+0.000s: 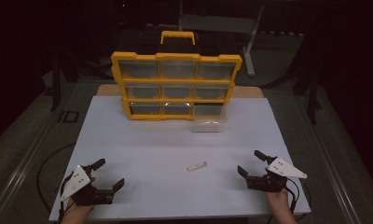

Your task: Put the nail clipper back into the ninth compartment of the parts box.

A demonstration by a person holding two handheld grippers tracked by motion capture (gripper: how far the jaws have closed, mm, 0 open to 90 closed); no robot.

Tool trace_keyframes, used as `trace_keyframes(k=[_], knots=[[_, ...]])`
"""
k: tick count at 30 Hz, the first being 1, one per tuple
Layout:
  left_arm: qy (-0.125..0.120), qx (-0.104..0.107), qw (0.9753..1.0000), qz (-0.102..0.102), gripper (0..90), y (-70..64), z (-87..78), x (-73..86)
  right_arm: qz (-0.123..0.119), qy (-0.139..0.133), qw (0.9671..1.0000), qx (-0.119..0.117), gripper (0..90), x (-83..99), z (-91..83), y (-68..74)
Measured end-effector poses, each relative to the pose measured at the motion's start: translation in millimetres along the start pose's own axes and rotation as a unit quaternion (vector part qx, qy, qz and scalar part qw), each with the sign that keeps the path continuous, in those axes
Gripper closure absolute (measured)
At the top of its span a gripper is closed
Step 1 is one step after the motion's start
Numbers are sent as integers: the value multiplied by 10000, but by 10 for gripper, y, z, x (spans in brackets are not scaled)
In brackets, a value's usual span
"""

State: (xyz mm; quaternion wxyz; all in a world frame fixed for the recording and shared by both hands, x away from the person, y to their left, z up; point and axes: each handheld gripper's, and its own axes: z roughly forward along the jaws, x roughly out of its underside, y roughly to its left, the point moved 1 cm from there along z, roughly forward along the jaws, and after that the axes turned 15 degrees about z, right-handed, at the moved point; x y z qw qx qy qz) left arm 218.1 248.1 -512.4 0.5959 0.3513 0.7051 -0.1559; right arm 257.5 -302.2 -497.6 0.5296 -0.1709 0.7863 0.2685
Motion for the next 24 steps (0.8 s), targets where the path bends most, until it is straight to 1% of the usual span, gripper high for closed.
trace_keyframes(k=[10,15,20,24], knots=[[-6,-27,10000,-66,1,11,-23,2,77,-10,9999,-85,91,-14,-14,8],[-79,30,9999,-74,1,4,-22,5,66,29,9999,-71,91,-9,-17,28],[-33,49,10000,11,1,-8,-16,9,24,-7,10000,-79,91,-17,-29,47],[45,80,10000,-1,1,-26,5,-5,45,3,10000,-87,91,-12,-29,41]])
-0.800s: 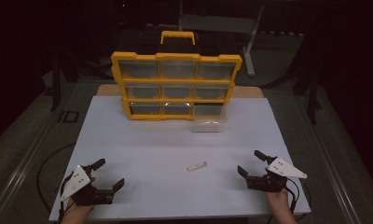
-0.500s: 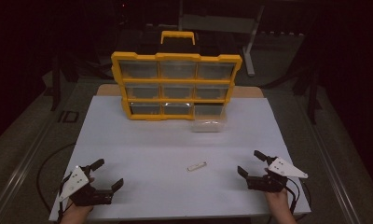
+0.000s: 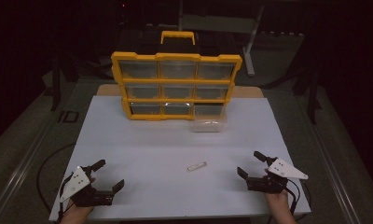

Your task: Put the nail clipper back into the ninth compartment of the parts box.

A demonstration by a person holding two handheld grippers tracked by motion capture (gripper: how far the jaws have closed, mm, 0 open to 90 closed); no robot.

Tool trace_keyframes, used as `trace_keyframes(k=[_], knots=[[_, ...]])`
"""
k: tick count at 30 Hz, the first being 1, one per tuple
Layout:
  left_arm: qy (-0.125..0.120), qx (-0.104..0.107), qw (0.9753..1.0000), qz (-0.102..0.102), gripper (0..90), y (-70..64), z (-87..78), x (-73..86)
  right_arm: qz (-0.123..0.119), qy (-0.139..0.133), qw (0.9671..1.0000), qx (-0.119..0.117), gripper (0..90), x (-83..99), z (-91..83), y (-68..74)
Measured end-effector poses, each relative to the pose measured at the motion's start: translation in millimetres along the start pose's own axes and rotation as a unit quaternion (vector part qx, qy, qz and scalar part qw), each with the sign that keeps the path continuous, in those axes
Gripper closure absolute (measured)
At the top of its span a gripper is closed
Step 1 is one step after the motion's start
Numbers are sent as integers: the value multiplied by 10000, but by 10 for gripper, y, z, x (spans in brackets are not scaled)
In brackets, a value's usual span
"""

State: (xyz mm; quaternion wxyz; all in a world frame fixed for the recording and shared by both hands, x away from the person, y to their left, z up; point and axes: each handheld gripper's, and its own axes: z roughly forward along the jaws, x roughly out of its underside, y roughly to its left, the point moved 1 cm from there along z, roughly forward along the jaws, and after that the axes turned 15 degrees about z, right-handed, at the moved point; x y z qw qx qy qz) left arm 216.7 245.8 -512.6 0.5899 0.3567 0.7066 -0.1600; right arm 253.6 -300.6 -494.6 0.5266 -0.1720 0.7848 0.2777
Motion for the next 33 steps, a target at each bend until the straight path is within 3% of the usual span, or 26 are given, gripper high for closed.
trace_keyframes(k=[7,12,14,25,33], knots=[[34,20,9998,-187,1,4,47,-67,2,3,10000,1,91,-1,8,4],[135,-6,9999,-41,1,-4,90,-178,1,1,10000,6,91,-3,15,2],[93,33,9999,-104,1,2,97,-246,13,3,10000,-3,91,-3,16,1],[291,433,9986,-44,1,21,243,-580,37,16,10000,-59,91,-3,20,8],[328,703,9969,-127,1,19,388,-765,55,0,9999,-85,91,-8,18,9]])
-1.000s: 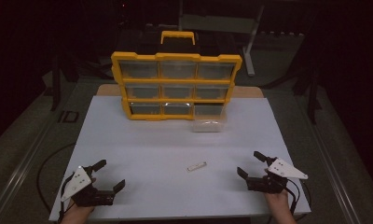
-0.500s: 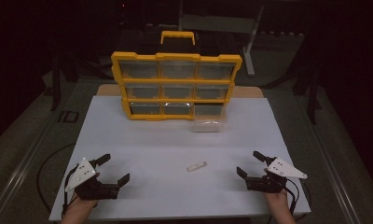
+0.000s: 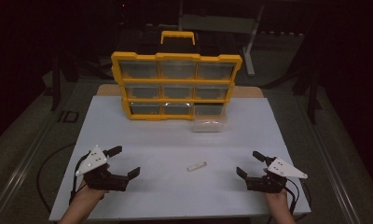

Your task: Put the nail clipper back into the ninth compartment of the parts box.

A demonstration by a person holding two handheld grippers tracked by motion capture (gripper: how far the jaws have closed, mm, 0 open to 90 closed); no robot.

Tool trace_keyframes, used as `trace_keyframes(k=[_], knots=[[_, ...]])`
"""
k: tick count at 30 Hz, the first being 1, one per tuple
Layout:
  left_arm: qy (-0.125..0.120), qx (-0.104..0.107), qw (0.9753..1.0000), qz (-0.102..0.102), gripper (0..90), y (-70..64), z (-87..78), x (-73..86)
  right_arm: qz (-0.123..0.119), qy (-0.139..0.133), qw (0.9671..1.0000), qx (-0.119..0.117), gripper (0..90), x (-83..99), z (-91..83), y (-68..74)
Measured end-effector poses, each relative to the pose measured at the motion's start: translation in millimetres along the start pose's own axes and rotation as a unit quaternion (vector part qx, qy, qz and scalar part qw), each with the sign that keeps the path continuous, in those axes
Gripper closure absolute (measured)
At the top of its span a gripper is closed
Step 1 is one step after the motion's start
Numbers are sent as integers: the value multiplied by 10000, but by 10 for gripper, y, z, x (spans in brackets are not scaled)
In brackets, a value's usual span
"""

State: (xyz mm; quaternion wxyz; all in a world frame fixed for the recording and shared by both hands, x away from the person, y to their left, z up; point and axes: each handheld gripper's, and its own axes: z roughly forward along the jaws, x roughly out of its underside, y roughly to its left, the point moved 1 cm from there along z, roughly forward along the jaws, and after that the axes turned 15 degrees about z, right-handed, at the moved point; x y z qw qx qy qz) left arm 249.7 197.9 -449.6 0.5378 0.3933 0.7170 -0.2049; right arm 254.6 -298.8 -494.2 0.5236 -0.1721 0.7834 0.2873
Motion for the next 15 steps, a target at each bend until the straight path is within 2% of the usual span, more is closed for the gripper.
trace_keyframes(k=[8,15], knots=[[93,255,9996,90,1,-7,166,-184,21,14,10000,-12,91,2,3,-1],[131,551,9982,206,1,-53,354,-304,19,-13,10000,-38,91,-1,-5,-8]])
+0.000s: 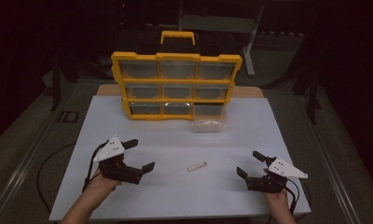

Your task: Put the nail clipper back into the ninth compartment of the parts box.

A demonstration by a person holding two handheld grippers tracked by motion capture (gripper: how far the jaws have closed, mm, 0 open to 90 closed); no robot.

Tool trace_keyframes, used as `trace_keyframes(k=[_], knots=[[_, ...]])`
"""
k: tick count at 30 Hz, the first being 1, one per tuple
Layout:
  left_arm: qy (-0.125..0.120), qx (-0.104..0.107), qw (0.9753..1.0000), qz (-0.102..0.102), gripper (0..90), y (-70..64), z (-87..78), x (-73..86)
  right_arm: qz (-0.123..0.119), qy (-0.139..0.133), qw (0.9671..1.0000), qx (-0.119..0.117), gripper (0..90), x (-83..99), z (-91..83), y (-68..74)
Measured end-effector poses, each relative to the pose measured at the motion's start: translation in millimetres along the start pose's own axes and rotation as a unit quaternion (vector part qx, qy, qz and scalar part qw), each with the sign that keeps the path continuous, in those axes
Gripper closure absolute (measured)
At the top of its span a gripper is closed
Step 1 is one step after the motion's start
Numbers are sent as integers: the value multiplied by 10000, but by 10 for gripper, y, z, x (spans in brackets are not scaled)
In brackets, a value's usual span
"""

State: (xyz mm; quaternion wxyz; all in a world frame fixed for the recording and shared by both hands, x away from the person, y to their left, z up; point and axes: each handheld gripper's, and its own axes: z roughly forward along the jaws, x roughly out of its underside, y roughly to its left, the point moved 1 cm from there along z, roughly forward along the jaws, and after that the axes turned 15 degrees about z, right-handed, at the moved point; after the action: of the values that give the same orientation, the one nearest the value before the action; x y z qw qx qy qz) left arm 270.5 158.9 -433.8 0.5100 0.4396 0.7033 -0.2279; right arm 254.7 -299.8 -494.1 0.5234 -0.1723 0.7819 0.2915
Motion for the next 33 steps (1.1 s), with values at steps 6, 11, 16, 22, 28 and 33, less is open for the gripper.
trace_keyframes(k=[6,11,16,22,28,33], knots=[[34,188,9998,42,1,-38,176,-74,14,4,10000,-9,91,1,-1,-4],[70,335,9994,106,1,-68,337,-156,9,11,10000,-16,91,2,2,2],[115,424,9990,78,1,-82,481,-222,15,14,10000,-15,91,2,1,-4],[205,548,9981,168,1,-122,662,-262,16,37,10000,-40,91,5,8,0],[178,706,9971,227,1,-165,800,-286,16,35,10000,-36,91,4,1,-5],[172,915,9953,255,1,-215,920,-305,15,52,10000,-36,91,10,12,-5]])
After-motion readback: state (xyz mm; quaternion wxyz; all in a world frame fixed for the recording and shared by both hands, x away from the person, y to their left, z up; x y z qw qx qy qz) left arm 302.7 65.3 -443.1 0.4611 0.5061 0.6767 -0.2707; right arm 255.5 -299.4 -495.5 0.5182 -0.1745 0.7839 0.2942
